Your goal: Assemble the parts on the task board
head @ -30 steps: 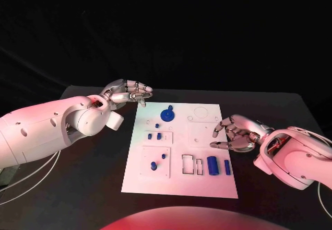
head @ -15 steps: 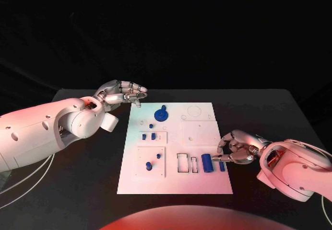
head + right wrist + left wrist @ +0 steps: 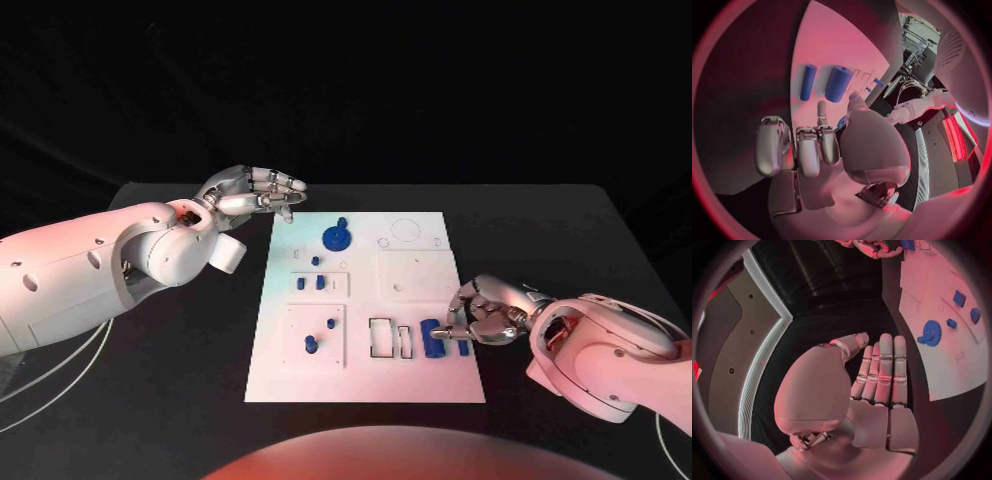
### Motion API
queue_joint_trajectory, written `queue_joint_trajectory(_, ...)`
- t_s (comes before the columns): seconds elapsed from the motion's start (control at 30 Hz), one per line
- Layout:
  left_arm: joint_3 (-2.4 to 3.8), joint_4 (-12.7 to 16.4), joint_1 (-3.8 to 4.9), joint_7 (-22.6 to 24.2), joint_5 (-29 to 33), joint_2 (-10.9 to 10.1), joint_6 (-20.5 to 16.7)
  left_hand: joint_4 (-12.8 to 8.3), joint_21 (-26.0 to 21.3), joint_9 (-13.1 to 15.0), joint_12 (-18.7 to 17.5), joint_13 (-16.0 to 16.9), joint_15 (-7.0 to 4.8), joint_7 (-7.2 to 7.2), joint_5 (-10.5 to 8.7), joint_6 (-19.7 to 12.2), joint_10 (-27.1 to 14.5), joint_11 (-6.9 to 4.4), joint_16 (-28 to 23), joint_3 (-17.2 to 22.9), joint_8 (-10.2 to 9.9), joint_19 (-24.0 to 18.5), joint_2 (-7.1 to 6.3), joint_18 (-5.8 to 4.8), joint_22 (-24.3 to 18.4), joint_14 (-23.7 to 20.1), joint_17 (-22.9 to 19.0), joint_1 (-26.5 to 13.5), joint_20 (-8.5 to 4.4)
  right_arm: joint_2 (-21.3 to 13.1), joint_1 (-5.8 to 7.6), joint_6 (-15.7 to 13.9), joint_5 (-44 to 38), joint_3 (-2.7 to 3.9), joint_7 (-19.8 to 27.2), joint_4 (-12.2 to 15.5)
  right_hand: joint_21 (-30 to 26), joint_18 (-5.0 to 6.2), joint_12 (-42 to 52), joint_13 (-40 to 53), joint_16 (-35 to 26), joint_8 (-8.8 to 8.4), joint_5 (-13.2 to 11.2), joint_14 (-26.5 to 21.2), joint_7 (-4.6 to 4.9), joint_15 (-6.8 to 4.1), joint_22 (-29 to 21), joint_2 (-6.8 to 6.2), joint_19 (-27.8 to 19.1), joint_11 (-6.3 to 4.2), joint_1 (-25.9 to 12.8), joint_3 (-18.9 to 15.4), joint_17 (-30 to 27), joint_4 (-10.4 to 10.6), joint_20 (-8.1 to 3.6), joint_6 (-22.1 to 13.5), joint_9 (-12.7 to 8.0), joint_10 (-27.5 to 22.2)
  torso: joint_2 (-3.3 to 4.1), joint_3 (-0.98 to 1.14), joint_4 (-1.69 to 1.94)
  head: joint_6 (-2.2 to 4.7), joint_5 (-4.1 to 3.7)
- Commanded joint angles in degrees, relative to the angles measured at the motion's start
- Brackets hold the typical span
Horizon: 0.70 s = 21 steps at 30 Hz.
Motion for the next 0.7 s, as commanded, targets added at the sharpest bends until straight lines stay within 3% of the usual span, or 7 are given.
queue_joint_trajectory(0.03,0.03,0.09,0.02,0.19,-0.09,0.03,1.03,-0.22,-0.2,-0.06,0.29,0.07,0.16,1.9,0.23,-0.51,-0.42,-0.11,-0.23,-0.15,0.15,-0.28,0.45,0.7,-0.07,-0.34,-0.09,-0.22,0.1,0.61,-0.52,1.66,-1.27,-0.04,-1.88,-0.27,0.19,-0.37,0.27,9.78,0.34,0.23,0.32,5.43,-0.03,-0.41,11.56,0.11,2.17,-0.3,-0.52,-0.32,11.05,0.1,-0.36,0.58,0.1,2.44,-0.01,0.03,-0.04,-0.16,0.16)
queue_joint_trajectory(0.2,0.03,0.1,0.02,0.18,-0.09,0.0,1.08,-0.22,-0.2,-0.06,0.29,0.07,0.16,1.9,0.23,-0.51,-0.42,-0.11,-0.23,-0.15,0.15,-0.28,0.45,0.7,-0.07,-0.34,-0.09,-0.22,0.1,2.21,-1.17,2.61,-1.83,-0.03,-2.58,-0.89,0.02,-0.34,0.2,9.72,0.32,0.27,0.33,5.41,-0.06,-0.43,11.52,0.15,2.12,-0.31,-0.55,-0.32,10.98,0.1,-0.37,0.65,0.14,2.39,0.04,0.1,-0.05,-0.29,0.23)
queue_joint_trajectory(0.7,0.02,0.03,0.02,0.06,-0.09,0.06,1.2,-0.13,-0.29,-0.08,0.36,0.08,0.19,1.91,0.24,-0.54,-0.48,-0.09,-0.22,-0.2,0.2,-0.31,0.53,0.69,-0.12,-0.36,-0.11,-0.39,0.14,4.86,-2.08,4.07,-2.51,-0.03,-4.43,-2.35,-0.46,-0.25,-0.04,9.56,0.26,0.52,0.32,5.37,-0.25,-0.6,11.4,0.73,1.97,-0.5,-0.08,-0.09,10.79,-0.01,-0.52,0.92,0.49,2.25,-0.03,0.07,-0.01,-0.54,0.5)
